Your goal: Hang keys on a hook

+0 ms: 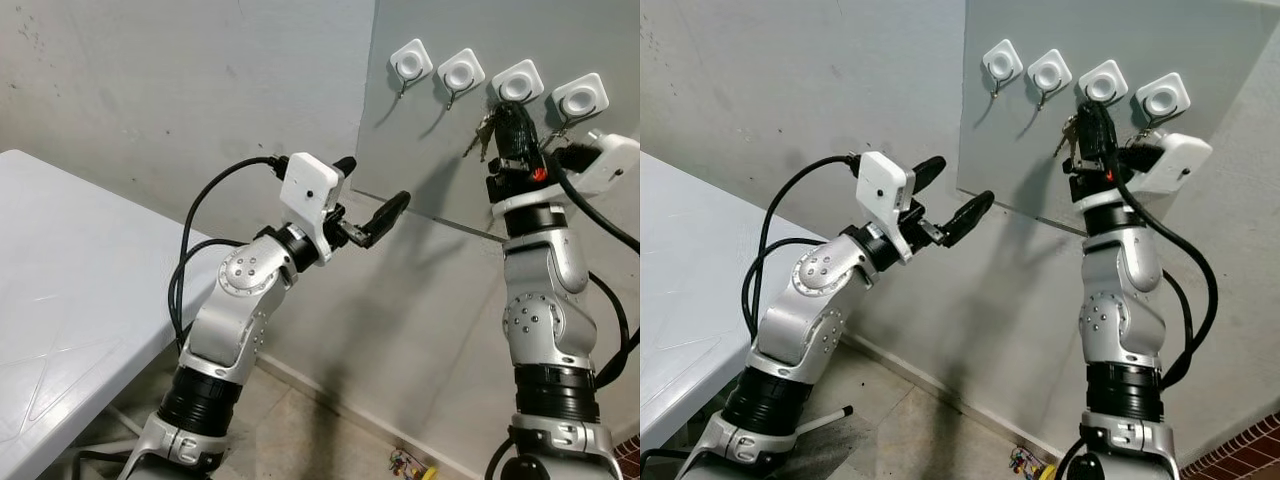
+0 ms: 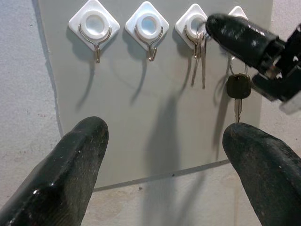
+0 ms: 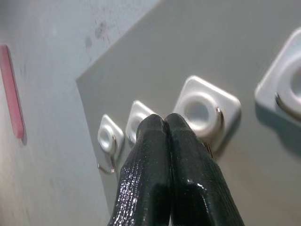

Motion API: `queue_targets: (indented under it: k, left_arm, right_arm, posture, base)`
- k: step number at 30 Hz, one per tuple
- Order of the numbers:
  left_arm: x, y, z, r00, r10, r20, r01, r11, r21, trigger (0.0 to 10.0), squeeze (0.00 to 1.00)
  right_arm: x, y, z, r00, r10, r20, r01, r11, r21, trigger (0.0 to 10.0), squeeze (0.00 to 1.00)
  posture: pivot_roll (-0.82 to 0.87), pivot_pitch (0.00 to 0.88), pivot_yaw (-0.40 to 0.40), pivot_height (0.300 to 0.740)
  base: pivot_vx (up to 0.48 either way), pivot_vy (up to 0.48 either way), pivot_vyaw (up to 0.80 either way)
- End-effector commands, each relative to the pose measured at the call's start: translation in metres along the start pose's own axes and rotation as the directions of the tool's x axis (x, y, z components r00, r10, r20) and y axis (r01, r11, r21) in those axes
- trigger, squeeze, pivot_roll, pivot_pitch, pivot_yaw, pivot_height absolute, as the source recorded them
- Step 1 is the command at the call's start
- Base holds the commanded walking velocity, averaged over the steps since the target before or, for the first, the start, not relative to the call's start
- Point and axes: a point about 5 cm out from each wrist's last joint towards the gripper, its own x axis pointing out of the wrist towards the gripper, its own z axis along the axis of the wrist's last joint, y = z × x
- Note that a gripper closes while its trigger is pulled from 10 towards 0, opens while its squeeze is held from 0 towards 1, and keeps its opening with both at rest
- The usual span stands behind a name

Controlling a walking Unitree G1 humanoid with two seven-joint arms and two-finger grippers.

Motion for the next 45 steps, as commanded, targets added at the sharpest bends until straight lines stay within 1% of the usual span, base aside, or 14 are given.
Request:
queue_targets:
  k: [1, 7, 13, 18, 24, 26, 33, 37, 43, 45]
  left_arm:
    - [0.000, -0.002, 0.003, 1.000, -0.008, 0.004, 0.008, 1.000, 0.008, 10.0, 0.00]
    - [0.000, -0.002, 0.003, 1.000, -0.005, 0.005, 0.005, 1.000, 0.008, 10.0, 0.00]
    - [0.000, -0.002, 0.004, 1.000, -0.001, 0.008, 0.001, 1.000, 0.005, 10.0, 0.00]
    - [0.000, -0.002, 0.005, 1.000, 0.000, 0.009, 0.000, 1.000, 0.002, 10.0, 0.00]
    - [0.000, -0.001, 0.005, 1.000, 0.002, 0.009, -0.002, 1.000, 0.001, 10.0, 0.00]
    - [0.000, -0.001, 0.005, 1.000, 0.003, 0.009, -0.003, 1.000, 0.001, 10.0, 0.00]
    - [0.000, -0.001, 0.005, 1.000, 0.006, 0.010, -0.006, 1.000, 0.003, 10.0, 0.00]
    - [0.000, -0.001, 0.005, 1.000, 0.007, 0.011, -0.007, 1.000, 0.003, 10.0, 0.00]
    - [-0.001, -0.001, 0.005, 1.000, 0.007, 0.011, -0.007, 1.000, 0.004, 10.0, 0.00]
    - [-0.001, -0.001, 0.005, 1.000, 0.007, 0.010, -0.007, 1.000, 0.005, 10.0, 0.00]
  right_arm:
    - [0.004, -0.003, 0.005, 1.000, -0.010, 0.022, 0.009, 1.000, 0.010, 10.0, 0.00]
    - [0.004, -0.005, 0.001, 0.999, -0.041, 0.005, 0.041, 0.998, 0.047, 10.0, 0.00]
    - [0.002, -0.010, -0.007, 0.996, -0.083, -0.037, 0.086, 0.993, 0.079, 10.0, 0.00]
    - [0.002, -0.012, -0.008, 0.994, -0.100, -0.039, 0.103, 0.989, 0.105, 10.0, 0.00]
    - [0.001, -0.013, -0.005, 0.994, -0.108, -0.014, 0.109, 0.984, 0.142, 10.0, 0.00]
    - [0.001, -0.014, -0.004, 0.994, -0.110, -0.004, 0.110, 0.979, 0.173, 10.0, 0.00]
    - [-0.001, -0.015, -0.003, 0.993, -0.121, 0.012, 0.116, 0.971, 0.210, 10.0, 0.00]
    - [-0.002, -0.014, -0.003, 0.993, -0.116, 0.022, 0.108, 0.966, 0.234, 10.0, 0.00]
    - [-0.005, -0.014, 0.001, 0.991, -0.118, 0.064, 0.095, 0.952, 0.291, 10.0, 0.00]
    - [-0.006, -0.013, 0.002, 0.991, -0.115, 0.070, 0.090, 0.952, 0.293, 10.0, 0.00]
  posture:
    - [-0.01, 0.000, -0.024, 0.740]
    - [-0.01, 0.000, -0.024, 0.740]
    - [0.00, 0.000, -0.027, 0.740]
    - [0.00, 0.000, -0.027, 0.740]
    - [0.00, 0.000, -0.027, 0.740]
    - [0.00, 0.000, -0.027, 0.740]
    - [0.00, 0.000, -0.027, 0.740]
    - [0.00, 0.000, -0.027, 0.740]
    - [0.01, 0.000, -0.026, 0.740]
    - [0.01, 0.000, -0.026, 0.740]
  base:
    - [0.000, 0.000, 0.00]
    - [0.000, 0.000, 0.00]
    - [0.000, 0.000, 0.00]
    - [0.000, 0.000, 0.00]
    - [0.000, 0.000, 0.00]
    - [0.000, 0.000, 0.00]
    - [0.000, 0.000, 0.00]
    - [0.000, 0.000, 0.00]
    - [0.000, 0.000, 0.00]
    - [0.000, 0.000, 0.00]
